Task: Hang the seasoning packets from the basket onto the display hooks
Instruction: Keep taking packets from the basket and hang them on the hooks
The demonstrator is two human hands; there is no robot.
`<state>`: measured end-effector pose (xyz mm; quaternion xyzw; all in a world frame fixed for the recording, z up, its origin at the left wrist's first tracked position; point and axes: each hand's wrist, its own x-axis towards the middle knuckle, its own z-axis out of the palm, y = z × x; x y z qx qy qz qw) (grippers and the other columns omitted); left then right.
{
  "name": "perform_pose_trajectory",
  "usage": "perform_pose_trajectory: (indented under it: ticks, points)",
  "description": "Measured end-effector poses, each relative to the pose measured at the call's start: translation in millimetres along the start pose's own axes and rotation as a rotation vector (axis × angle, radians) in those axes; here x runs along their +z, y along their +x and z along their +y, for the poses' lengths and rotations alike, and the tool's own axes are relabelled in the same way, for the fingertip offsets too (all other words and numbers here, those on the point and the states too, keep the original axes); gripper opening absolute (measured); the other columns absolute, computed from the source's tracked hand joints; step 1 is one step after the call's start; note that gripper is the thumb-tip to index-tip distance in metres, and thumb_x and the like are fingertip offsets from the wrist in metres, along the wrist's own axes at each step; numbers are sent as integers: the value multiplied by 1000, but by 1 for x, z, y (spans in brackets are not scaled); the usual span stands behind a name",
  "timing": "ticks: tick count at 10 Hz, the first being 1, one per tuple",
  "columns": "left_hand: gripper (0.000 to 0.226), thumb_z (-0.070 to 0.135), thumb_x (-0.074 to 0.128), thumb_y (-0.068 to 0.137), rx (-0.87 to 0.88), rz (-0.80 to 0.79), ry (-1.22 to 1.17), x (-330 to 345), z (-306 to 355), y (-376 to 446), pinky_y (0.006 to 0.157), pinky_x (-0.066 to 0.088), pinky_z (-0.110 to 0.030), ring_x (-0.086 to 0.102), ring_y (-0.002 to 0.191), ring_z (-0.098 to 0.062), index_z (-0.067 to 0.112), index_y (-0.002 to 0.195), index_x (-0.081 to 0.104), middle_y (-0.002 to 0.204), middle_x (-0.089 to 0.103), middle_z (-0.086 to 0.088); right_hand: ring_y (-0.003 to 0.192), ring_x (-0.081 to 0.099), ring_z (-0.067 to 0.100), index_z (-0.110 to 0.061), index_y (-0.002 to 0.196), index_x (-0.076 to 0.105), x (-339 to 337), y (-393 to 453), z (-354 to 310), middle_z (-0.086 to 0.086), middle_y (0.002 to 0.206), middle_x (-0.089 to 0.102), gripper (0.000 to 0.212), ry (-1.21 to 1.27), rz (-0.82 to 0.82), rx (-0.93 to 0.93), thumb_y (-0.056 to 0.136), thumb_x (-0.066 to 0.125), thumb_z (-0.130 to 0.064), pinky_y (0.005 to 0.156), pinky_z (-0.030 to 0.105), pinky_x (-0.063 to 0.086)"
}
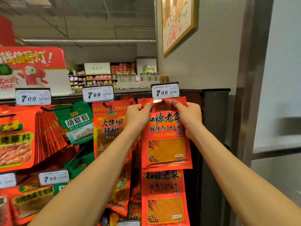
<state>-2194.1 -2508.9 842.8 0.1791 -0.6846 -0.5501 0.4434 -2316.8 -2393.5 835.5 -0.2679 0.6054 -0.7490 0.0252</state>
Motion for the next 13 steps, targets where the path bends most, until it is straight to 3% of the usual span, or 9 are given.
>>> perform_pose_trajectory:
  ticks: [2,4,5,6,7,8,9,11,13]
  points:
    - [26,36,64,93,24,16,4,1,-3,4,66,55,-55,63,73,-33,14,80,66,83,68,-28,71,77,21,-16,87,72,1,5,3,2,78,78,27,-15,-3,1,90,72,-43,78,51,63]
    - [45,44,60,95,84,59,42,1,-27,7,63,39,-35,54,66,-21,3,76,63,71,60,-9,74,76,13,-28,88,70,0,3,28,-7,80,77,25,-82,27,-75,92,66,-52,72,41,62]
    - [46,44,59,96,109,109,73,5,-37,13,61,38,-34,52,63,-18,1,79,64,68,60,-5,69,73,12,-26,80,69,6,8,35,-9,71,74,29,-150,77,-87,93,64,-51,63,33,55]
    - [42,39,59,97,97,185,143,15,-44,30,60,34,-34,46,59,-19,11,66,58,61,55,1,75,69,18,-21,73,69,19,28,39,-6,73,72,34,-235,95,-76,94,63,-47,65,34,49]
    - [33,42,56,99,81,237,296,23,-45,46,73,43,-40,59,84,-29,13,86,67,85,67,-8,84,69,24,-22,75,66,28,51,44,1,85,73,35,-334,70,-33,96,60,-49,76,39,54]
    - [50,45,54,100,15,266,358,26,-46,56,102,42,-43,56,123,-34,6,130,62,129,65,-13,89,69,26,-22,81,67,33,63,49,3,91,74,34,-381,51,-23,97,57,-51,83,43,55]
    - [56,46,51,101,-8,266,440,30,-46,68,106,40,-42,52,130,-34,5,139,55,140,59,-15,87,67,22,-17,97,68,39,72,56,1,96,73,38,-444,35,-87,99,52,-52,78,35,49]
    - [43,42,58,98,-6,199,423,22,-45,58,101,48,-44,60,117,-34,9,126,61,122,68,-11,93,65,20,-18,112,58,34,65,56,0,104,69,34,-428,91,-90,99,54,-50,79,36,49]
    - [38,23,68,93,106,168,422,3,-39,40,97,53,-42,66,103,-22,13,129,61,110,70,0,100,65,15,-18,134,51,14,38,56,-5,104,68,42,-388,132,-167,98,62,-36,69,23,44]
